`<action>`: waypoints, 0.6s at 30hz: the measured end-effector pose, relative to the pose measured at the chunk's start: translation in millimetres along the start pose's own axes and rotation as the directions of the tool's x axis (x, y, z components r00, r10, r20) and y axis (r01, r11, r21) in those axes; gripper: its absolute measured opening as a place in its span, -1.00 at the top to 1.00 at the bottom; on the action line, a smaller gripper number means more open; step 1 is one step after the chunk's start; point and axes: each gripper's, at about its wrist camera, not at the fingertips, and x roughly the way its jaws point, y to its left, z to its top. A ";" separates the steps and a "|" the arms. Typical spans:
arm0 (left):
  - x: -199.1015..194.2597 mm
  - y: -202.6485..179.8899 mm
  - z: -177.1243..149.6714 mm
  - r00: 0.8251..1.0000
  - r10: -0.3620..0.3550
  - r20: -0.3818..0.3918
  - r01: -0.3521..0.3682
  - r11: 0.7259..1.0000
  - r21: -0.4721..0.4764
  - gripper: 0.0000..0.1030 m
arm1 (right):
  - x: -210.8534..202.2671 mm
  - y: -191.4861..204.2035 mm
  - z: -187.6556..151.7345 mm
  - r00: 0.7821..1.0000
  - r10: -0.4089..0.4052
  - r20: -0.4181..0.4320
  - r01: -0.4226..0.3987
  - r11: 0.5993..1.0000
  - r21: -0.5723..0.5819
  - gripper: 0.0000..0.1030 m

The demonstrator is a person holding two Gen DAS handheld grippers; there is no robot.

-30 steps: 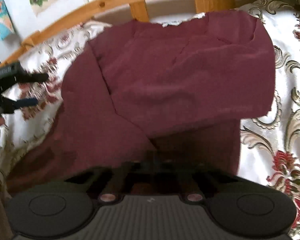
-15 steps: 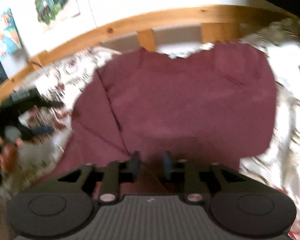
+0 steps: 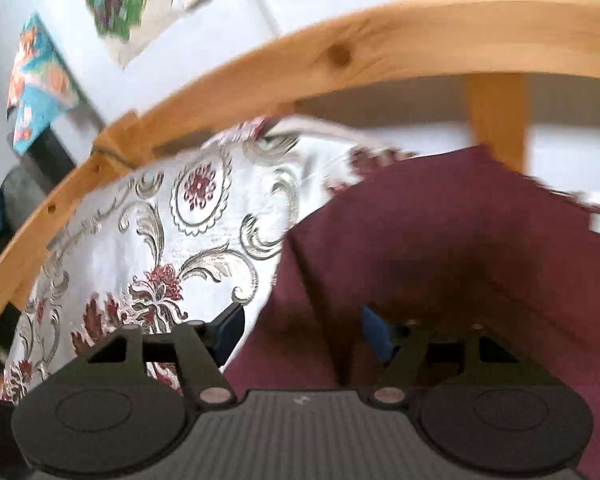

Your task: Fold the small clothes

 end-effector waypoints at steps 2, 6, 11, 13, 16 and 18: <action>3.0 1.1 0.1 1.000 -0.006 -0.003 0.006 1.000 -0.007 -0.86 | 14.3 4.0 2.7 0.999 -0.013 -0.033 0.012 0.999 -0.030 -0.03; 3.6 -0.8 -0.4 0.999 -0.046 -0.005 0.046 0.999 -0.014 -0.86 | 8.8 -0.1 -4.8 1.000 -0.007 -0.021 0.006 0.999 -0.050 0.86; 4.6 -1.7 2.6 0.986 -0.165 0.020 0.166 0.984 -0.069 -0.78 | -24.9 -18.4 -9.9 0.996 0.049 0.072 -0.050 0.999 0.018 0.86; 6.9 -1.6 6.9 0.975 -0.220 0.038 0.223 0.971 -0.091 -0.72 | -33.2 -25.3 -10.3 0.995 0.048 0.091 -0.051 0.998 0.035 0.86; 15.6 2.7 17.3 0.962 -0.266 0.052 0.271 0.952 -0.141 -0.58 | -41.6 -29.8 -13.0 0.993 0.050 0.109 -0.055 0.998 0.043 0.86; 23.2 7.7 25.7 0.958 -0.281 0.057 0.287 0.941 -0.181 -0.48 | -46.0 -32.0 -14.6 0.992 0.051 0.119 -0.057 0.997 0.046 0.86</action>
